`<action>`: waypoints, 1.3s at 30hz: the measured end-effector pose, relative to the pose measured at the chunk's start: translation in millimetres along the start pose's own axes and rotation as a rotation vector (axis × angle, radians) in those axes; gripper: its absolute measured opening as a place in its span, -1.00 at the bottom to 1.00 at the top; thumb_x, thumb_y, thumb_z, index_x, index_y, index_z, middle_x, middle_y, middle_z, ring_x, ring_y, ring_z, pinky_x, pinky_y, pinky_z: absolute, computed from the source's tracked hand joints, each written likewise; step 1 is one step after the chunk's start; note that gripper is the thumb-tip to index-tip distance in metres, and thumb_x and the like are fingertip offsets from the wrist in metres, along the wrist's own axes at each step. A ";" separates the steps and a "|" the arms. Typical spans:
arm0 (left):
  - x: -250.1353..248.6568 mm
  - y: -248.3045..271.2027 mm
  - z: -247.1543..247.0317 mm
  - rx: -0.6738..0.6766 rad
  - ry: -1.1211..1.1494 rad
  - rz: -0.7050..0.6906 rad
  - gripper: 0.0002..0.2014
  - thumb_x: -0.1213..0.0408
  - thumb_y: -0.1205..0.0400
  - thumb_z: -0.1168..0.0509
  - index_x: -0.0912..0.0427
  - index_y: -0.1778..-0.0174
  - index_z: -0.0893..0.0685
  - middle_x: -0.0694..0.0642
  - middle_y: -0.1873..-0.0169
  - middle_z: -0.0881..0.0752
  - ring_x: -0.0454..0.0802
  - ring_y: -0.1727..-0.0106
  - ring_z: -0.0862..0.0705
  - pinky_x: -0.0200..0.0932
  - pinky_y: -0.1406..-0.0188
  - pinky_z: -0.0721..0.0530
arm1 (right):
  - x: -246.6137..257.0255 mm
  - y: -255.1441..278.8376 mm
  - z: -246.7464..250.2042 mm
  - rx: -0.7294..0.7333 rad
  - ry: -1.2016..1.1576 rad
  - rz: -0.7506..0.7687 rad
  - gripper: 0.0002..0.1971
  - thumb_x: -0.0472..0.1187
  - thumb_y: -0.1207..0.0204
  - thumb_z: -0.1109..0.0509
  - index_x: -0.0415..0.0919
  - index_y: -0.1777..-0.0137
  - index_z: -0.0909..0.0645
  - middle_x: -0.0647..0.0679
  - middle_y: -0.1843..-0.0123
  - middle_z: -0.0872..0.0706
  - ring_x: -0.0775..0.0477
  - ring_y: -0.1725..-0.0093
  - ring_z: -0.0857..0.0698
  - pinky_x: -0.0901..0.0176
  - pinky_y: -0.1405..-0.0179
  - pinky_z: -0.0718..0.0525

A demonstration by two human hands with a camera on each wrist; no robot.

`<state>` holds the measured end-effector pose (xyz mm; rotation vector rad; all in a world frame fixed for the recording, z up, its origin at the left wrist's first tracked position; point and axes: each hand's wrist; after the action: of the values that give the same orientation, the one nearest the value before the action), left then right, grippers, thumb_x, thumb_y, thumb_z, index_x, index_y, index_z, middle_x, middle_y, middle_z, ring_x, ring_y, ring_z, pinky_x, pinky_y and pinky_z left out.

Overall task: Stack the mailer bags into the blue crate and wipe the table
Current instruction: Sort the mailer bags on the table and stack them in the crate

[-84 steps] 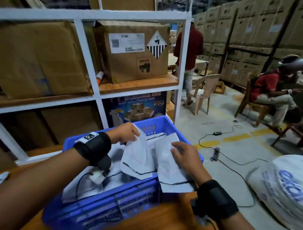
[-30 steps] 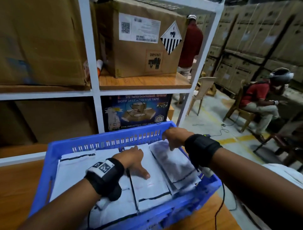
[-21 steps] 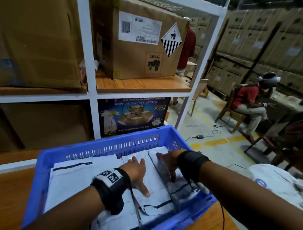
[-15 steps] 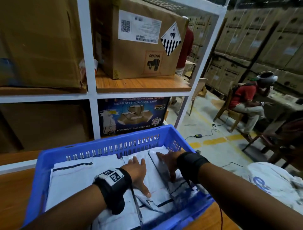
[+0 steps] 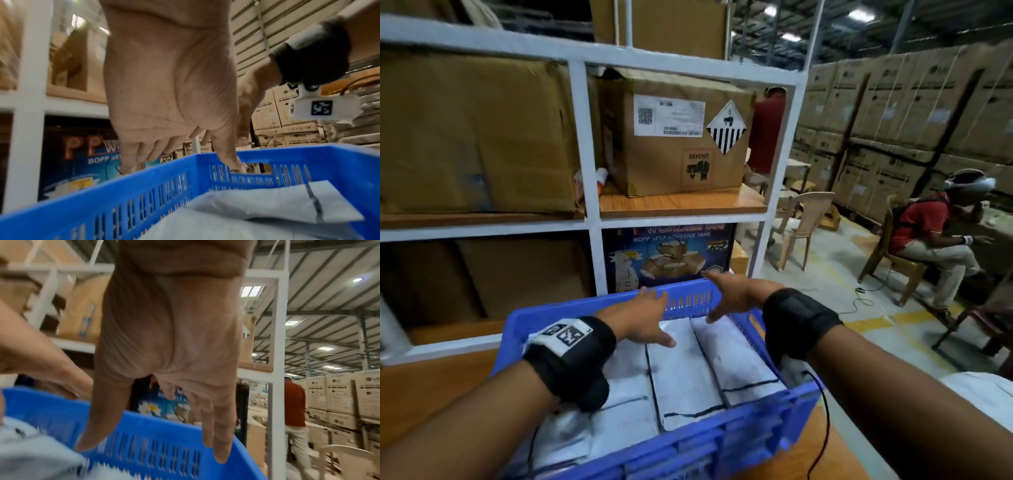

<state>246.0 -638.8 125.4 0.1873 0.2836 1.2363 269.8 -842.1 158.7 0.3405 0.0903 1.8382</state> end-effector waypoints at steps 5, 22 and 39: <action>-17.4 85.6 9.4 -0.255 0.025 0.032 -0.04 -0.18 -0.62 -0.31 0.11 -0.75 0.12 0.16 -0.73 0.11 0.16 -0.72 0.26 0.05 -0.68 0.04 | 12.1 64.9 0.3 -0.372 -0.285 0.184 -0.19 -0.02 -0.45 -0.58 -0.08 -0.65 -0.30 -0.15 -0.56 -0.45 -0.12 -0.50 -0.47 0.13 -0.43 -0.42; -23.1 362.9 -214.7 -0.880 0.358 0.372 -0.30 -0.12 -0.60 -0.21 0.14 -0.63 -0.36 0.14 -0.65 -0.29 0.09 -0.72 -0.07 -0.11 -0.62 -0.12 | 137.5 252.8 -235.5 -0.514 -0.798 0.632 -0.31 0.00 -0.58 -0.41 -0.24 -0.63 -0.30 -0.12 -0.67 -0.31 -0.09 -0.66 -0.28 -0.30 -0.46 -0.47; 183.2 540.7 -293.9 -0.901 0.444 0.700 -0.39 -0.03 -0.63 -0.28 0.05 -0.61 -0.38 0.08 -0.70 -0.17 -0.01 -0.73 0.01 -0.01 -0.54 -0.21 | 429.9 214.9 -317.5 -0.224 -0.715 0.835 -0.27 0.13 -0.58 -0.36 -0.11 -0.68 -0.24 -0.06 -0.68 -0.28 -0.07 -0.63 -0.32 -0.31 -0.35 -0.58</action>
<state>-278.3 -296.1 -15.9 -0.8409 0.0066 1.9783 -126.5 -461.3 -13.9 0.9530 -0.8591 2.3784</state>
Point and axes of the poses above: each hand's wrist, its own y-axis away from the middle knuckle, its own z-axis out of the back of the hand, x = y × z
